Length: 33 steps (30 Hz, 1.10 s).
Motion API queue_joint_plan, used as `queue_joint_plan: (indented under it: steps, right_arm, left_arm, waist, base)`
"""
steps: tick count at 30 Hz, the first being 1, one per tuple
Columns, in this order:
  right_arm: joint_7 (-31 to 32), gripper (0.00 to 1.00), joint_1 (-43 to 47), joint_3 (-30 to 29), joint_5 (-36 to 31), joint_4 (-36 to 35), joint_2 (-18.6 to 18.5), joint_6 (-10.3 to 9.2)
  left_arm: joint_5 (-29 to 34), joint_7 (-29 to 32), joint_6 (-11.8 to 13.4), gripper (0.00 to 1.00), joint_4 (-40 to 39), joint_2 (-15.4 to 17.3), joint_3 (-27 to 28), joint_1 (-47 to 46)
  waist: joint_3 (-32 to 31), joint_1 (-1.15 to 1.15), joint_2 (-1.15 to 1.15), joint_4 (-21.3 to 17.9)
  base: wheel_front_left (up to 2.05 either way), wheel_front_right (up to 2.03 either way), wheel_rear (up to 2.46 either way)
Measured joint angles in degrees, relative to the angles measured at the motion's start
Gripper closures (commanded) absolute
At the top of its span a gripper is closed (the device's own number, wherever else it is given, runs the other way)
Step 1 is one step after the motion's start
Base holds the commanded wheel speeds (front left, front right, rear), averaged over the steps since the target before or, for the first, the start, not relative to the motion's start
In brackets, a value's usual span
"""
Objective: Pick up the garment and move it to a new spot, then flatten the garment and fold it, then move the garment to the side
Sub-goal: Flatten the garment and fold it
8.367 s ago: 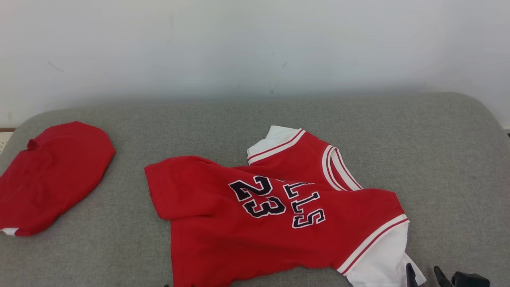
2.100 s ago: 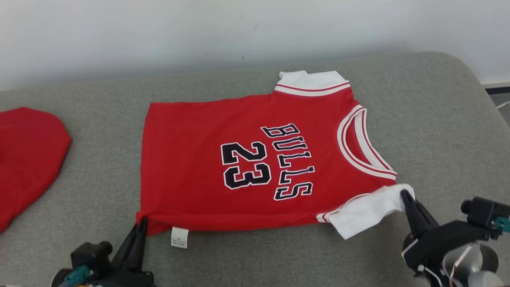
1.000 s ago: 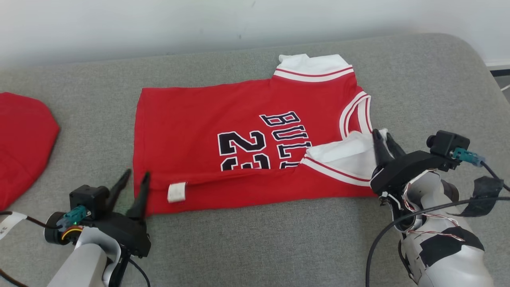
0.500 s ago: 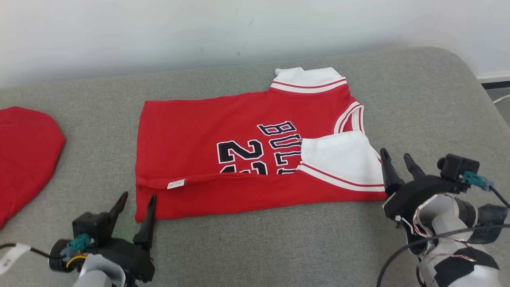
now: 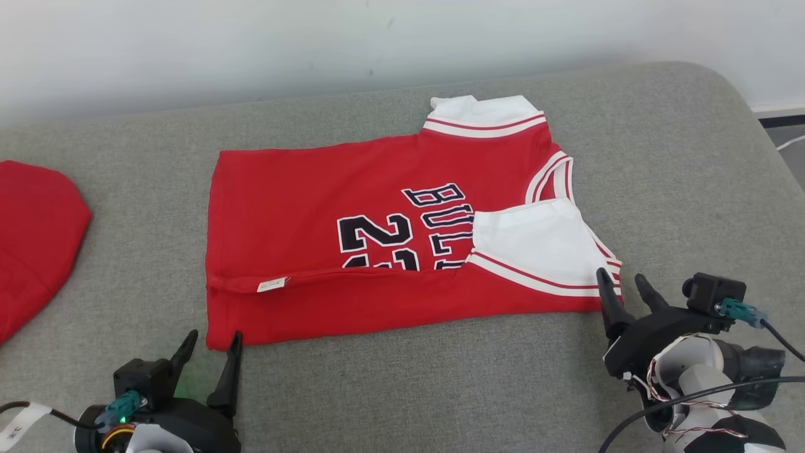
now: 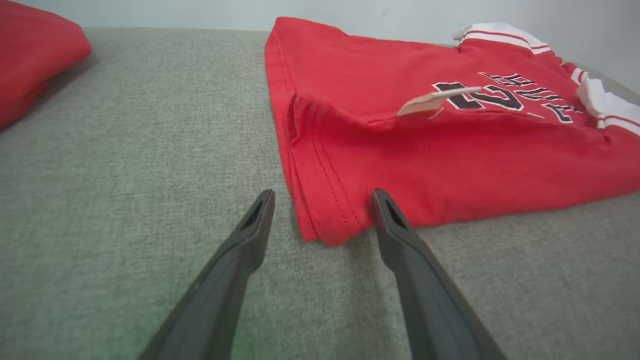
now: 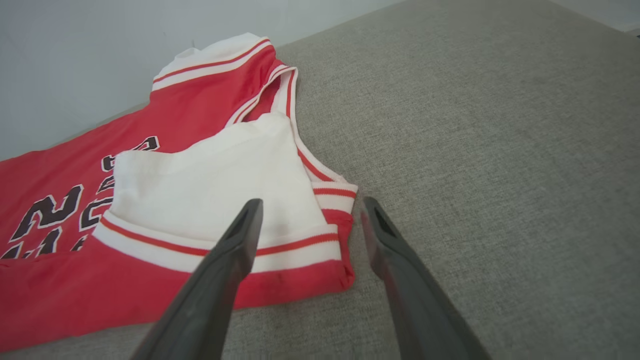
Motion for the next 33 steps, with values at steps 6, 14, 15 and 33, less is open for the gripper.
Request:
queue_joint_plan:
  steps: [6, 14, 15, 33]
  right_arm:
    - [0.11, 0.00, -0.15, 0.18, -0.54, 2.53, 0.60, 0.00]
    - [0.70, 1.00, -1.44, 0.87, 0.11, 5.65, 1.90, 0.00]
    - [0.67, 1.00, -1.45, 0.98, 0.26, 5.91, 1.90, 0.00]
    - [-1.74, 1.00, 9.25, -0.53, 3.66, -2.22, -0.82, 0.03]
  left_arm:
    - [-0.12, 0.00, -0.44, 0.00, 1.88, -0.66, -0.07, -0.35]
    - [-1.45, -0.10, -2.04, 1.00, 6.24, -1.64, -0.34, -2.47]
    - [-1.45, -0.11, -2.37, 1.00, 6.54, -1.82, -0.44, -2.60]
    - [-1.26, -0.09, -0.52, 1.00, -1.00, -2.82, 0.11, 6.60]
  waist:
    - [0.69, 0.00, 0.00, -0.02]
    - [1.16, 0.00, 0.00, 0.27]
    - [1.14, 0.00, 0.00, 0.32]
    - [-5.33, 0.00, 0.00, 1.76]
  base:
    - [0.00, 0.00, 0.00]
    - [0.00, 0.00, 0.00]
    - [0.00, 0.00, 0.00]
    - [0.00, 0.00, 0.00]
